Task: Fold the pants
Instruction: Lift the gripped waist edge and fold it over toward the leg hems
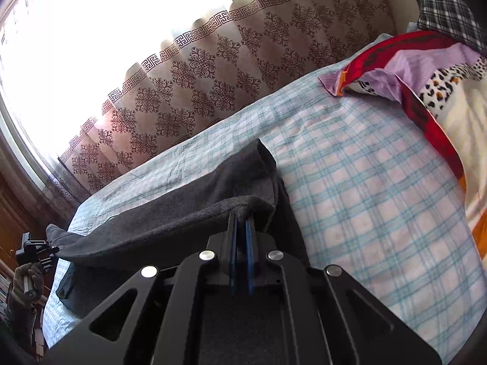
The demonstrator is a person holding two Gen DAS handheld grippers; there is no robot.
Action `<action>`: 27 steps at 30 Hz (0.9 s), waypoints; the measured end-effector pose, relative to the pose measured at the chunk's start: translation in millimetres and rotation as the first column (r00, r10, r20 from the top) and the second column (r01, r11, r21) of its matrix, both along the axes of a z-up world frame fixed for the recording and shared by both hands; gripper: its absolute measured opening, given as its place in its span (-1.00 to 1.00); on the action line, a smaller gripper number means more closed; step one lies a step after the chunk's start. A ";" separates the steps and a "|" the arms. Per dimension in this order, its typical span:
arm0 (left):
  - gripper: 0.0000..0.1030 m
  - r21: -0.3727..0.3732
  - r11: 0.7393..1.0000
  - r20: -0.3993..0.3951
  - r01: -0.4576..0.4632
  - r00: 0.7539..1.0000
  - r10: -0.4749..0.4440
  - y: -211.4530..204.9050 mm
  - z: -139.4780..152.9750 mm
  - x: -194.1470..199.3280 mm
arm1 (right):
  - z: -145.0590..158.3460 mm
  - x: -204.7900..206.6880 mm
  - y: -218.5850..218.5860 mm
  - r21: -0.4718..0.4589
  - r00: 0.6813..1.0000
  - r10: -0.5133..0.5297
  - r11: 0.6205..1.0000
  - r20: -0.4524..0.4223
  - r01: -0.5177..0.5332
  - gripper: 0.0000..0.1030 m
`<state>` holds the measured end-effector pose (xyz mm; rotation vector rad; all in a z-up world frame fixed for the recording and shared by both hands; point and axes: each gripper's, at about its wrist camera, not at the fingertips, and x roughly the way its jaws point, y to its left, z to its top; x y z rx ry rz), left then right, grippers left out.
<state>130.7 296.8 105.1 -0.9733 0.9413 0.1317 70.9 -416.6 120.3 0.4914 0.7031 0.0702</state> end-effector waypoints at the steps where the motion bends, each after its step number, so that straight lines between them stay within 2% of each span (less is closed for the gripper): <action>1: -0.84 0.002 1.000 -0.002 0.003 1.000 -0.003 -1.8 -3.3 -10.3 | -5.1 -8.8 -1.8 0.006 1.000 -0.009 1.000 -0.012 0.009 -0.92; 4: -0.84 0.030 0.999 -0.001 0.020 1.000 -0.020 -7.9 -14.0 -39.0 | -19.9 -29.6 -5.2 0.022 0.999 -0.029 0.999 -0.043 0.030 -0.92; 7: -0.84 0.097 0.995 -0.013 0.030 0.999 -0.029 -13.5 -24.5 -64.1 | -31.6 -47.4 -7.0 0.025 0.997 -0.042 0.999 -0.061 0.044 -0.92; 10: -0.84 0.070 0.997 -0.030 0.021 0.999 -0.019 -12.9 -39.7 -85.1 | -35.1 -61.8 -8.7 0.037 0.997 -0.056 0.998 -0.059 0.059 -0.92; 14: -0.83 0.070 0.997 -0.042 0.033 0.999 -0.030 -17.7 -58.4 -99.8 | -44.2 -74.3 -11.6 0.033 0.994 -0.069 0.997 -0.082 0.072 -0.92; 18: -0.83 0.076 0.996 -0.031 0.041 0.999 -0.039 -19.1 -66.7 -108.2 | -48.6 -88.6 -10.2 0.038 0.993 -0.080 0.996 -0.089 0.084 -0.92; 21: -0.82 0.131 0.989 -0.027 0.072 0.997 -0.069 -23.5 -62.7 -111.3 | -46.1 -99.8 -7.0 0.019 0.992 -0.083 0.996 -0.092 0.085 -0.92; 24: -0.65 0.210 0.970 -0.046 0.123 0.992 -0.116 -31.5 -61.3 -105.1 | -55.0 -101.5 -5.0 -0.020 0.987 -0.086 0.996 -0.132 0.084 -0.90; 25: -0.56 0.220 0.967 -0.054 0.129 0.991 -0.120 -30.6 -60.5 -100.9 | -58.7 -100.7 -4.0 -0.030 0.984 -0.092 0.996 -0.150 0.088 -0.88; 27: -0.54 0.215 0.966 -0.057 0.145 0.989 -0.136 -27.5 -64.1 -101.5 | -62.3 -97.9 -1.7 -0.058 0.978 -0.104 0.994 -0.179 0.096 -0.78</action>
